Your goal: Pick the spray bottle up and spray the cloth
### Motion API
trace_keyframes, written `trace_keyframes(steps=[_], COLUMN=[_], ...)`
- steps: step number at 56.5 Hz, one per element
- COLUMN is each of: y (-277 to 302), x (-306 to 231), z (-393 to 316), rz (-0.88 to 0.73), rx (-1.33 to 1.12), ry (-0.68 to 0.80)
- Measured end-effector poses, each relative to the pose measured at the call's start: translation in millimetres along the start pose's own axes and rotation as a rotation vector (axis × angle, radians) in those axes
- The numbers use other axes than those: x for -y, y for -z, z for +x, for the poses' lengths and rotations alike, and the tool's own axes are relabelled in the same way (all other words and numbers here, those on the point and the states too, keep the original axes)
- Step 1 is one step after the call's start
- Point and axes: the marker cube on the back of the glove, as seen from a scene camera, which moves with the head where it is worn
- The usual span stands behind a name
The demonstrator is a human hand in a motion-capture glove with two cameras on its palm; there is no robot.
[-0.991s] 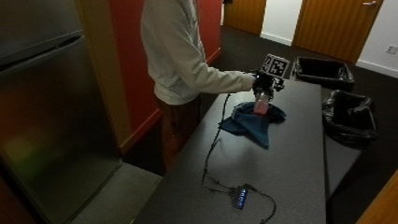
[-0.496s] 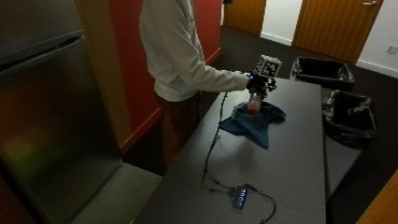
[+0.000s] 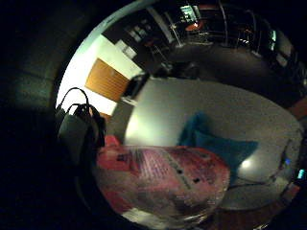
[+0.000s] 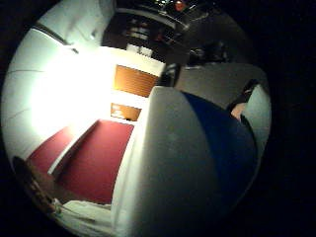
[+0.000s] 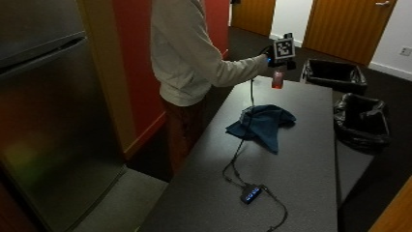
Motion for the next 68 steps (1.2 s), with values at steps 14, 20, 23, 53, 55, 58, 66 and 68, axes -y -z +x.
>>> trace_keyframes(steps=[14,20,23,53,55,58,66,68], y=[-78.2,-102.8,-83.3,-239.8,-244.0,-229.7,-240.0,-233.8], x=[6.1,-13.0,-20.1,-23.4,-27.9,-27.4,-17.4,-28.2], z=[60.1,105.0,140.4,203.2,208.3,212.5,206.2,193.9], rz=[0.022,-0.105,-0.136,-0.066,-0.100,-0.109,-0.090,-0.168], rx=[0.004,-0.110,-0.252,-0.075,-0.098,-0.124,-0.037,0.043], ry=[-0.024,-0.031,-0.038,-0.167,-0.171,-0.171,-0.193,-0.186])
